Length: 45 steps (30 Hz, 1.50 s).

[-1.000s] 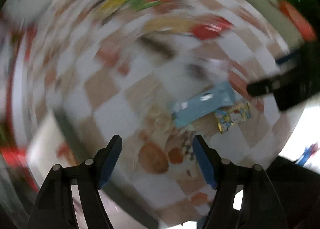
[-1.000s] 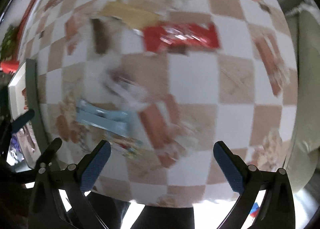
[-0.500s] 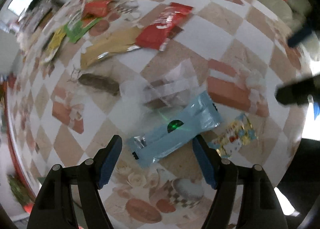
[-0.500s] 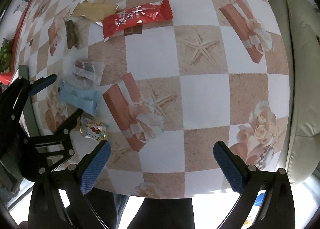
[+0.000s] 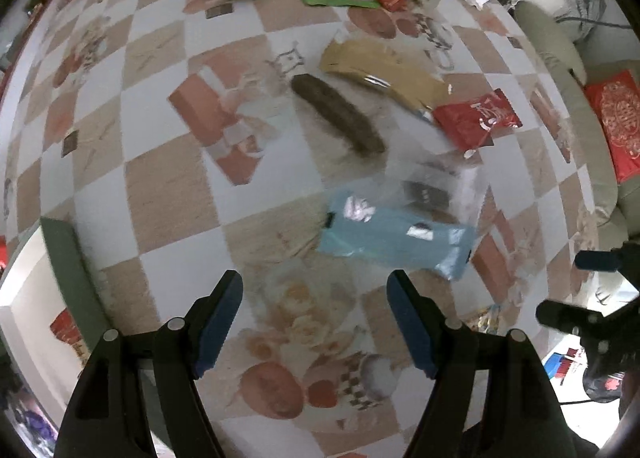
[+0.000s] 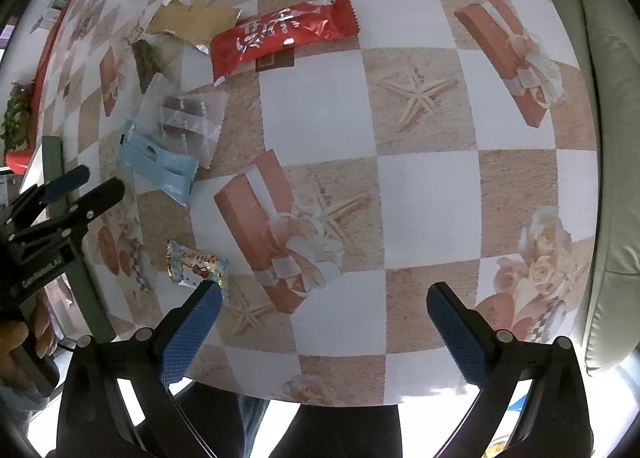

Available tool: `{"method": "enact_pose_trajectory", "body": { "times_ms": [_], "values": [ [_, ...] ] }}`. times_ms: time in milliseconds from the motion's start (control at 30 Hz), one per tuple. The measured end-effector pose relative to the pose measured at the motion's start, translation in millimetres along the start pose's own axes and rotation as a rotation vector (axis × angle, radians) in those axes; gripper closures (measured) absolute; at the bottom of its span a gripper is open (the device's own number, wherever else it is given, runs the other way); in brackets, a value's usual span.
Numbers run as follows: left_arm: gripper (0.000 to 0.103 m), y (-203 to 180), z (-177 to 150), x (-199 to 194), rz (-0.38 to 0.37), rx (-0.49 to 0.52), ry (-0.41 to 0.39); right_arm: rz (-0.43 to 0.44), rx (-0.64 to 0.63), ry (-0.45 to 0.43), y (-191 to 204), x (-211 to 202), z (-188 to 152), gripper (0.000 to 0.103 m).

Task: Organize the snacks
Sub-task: 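Move left tool to the light blue packet while right tool returns over the table, then grasp the red printed bar packet with right tool while left tool holds the blue packet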

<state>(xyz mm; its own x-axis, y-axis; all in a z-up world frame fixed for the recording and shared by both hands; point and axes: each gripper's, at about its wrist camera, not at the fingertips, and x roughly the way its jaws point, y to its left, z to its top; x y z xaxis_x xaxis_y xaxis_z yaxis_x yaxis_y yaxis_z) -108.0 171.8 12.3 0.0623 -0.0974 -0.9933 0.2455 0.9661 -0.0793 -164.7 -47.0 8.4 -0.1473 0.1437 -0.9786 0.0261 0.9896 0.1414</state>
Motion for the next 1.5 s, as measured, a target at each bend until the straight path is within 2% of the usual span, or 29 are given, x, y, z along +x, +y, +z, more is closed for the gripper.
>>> {"method": "enact_pose_trajectory", "body": {
  "times_ms": [67, 100, 233, 367, 433, 500, 533, 600, 700, 800, 933, 1067, 1100, 1167, 1200, 1233, 1267, 1333, 1500],
  "values": [
    [0.025, -8.7, 8.8, 8.3, 0.014, 0.009, 0.029, -0.004, -0.003, -0.003, -0.4, -0.5, -0.9, 0.0],
    [0.025, -9.7, 12.7, 12.2, 0.002, -0.019, 0.057, -0.006, -0.001, -0.006, -0.8, -2.8, -2.3, 0.0],
    [0.025, 0.3, 19.1, 5.8, -0.102, -0.244, 0.064, 0.002, 0.026, -0.016, -8.3, -8.7, -3.4, 0.0],
    [0.025, 3.7, 23.7, 2.7, -0.131, -0.402, 0.061, 0.006, 0.044, -0.011, -14.6, -8.9, -2.3, 0.0],
    [0.025, -1.0, 30.1, 6.3, -0.094, -0.427, 0.064, 0.007, 0.044, -0.018, -15.5, -11.5, -3.4, 0.0],
    [0.023, -1.9, 36.8, 21.1, -0.035, -0.444, 0.115, 0.006, 0.045, -0.017, -16.0, -12.5, -4.4, 0.0],
    [0.023, -7.3, 36.6, 25.6, -0.014, -0.436, 0.136, 0.006, 0.046, -0.016, -16.3, -12.5, -5.0, 0.0],
    [0.023, -13.0, 35.7, 28.5, 0.097, -0.357, 0.144, 0.011, 0.049, -0.021, -19.7, -15.8, -4.0, 0.0],
    [0.021, -4.8, 26.8, 24.1, 0.142, -0.267, 0.103, 0.01, 0.043, -0.031, -21.9, -18.7, -2.6, 0.0],
    [0.021, 17.6, 17.8, 18.2, 0.052, -0.288, 0.092, 0.015, 0.046, -0.032, -24.0, -17.8, 1.5, 0.0],
    [0.021, 30.0, 13.7, 11.8, 0.065, -0.268, 0.085, 0.033, 0.061, -0.025, -24.9, -14.5, 7.8, 0.0],
    [0.021, 0.0, 14.5, 20.5, 0.09, -0.255, 0.136, 0.054, 0.072, -0.023, -25.5, -16.8, 13.5, 0.0],
    [0.02, -4.2, 14.7, 20.1, 0.105, -0.237, 0.12, 0.068, 0.086, -0.021, -26.6, -18.3, 17.2, 0.0],
    [0.027, -21.5, 16.3, 17.5, 0.105, -0.194, 0.107, 0.088, 0.115, -0.021, -29.0, -20.5, 25.6, 0.0],
    [0.04, -25.8, 15.5, 14.4, 0.09, -0.17, 0.098, 0.101, 0.139, -0.024, -31.2, -21.8, 30.9, 0.0],
    [0.063, -30.2, 14.1, 11.8, 0.098, -0.146, 0.087, 0.115, 0.168, -0.025, -33.7, -22.8, 37.5, 0.0],
    [0.076, -42.3, 12.3, 9.3, 0.105, -0.12, 0.079, 0.124, 0.19, -0.027, -35.2, -23.3, 43.1, 0.0],
    [0.077, -44.0, 12.8, 7.4, 0.122, -0.095, 0.087, 0.131, 0.252, -0.032, -38.1, -24.7, 58.9, 0.0],
    [0.077, -28.9, -0.5, 3.9, 0.152, -0.121, 0.089, 0.119, 0.397, -0.085, -41.3, -28.1, 102.8, 0.0]
  ]
}}
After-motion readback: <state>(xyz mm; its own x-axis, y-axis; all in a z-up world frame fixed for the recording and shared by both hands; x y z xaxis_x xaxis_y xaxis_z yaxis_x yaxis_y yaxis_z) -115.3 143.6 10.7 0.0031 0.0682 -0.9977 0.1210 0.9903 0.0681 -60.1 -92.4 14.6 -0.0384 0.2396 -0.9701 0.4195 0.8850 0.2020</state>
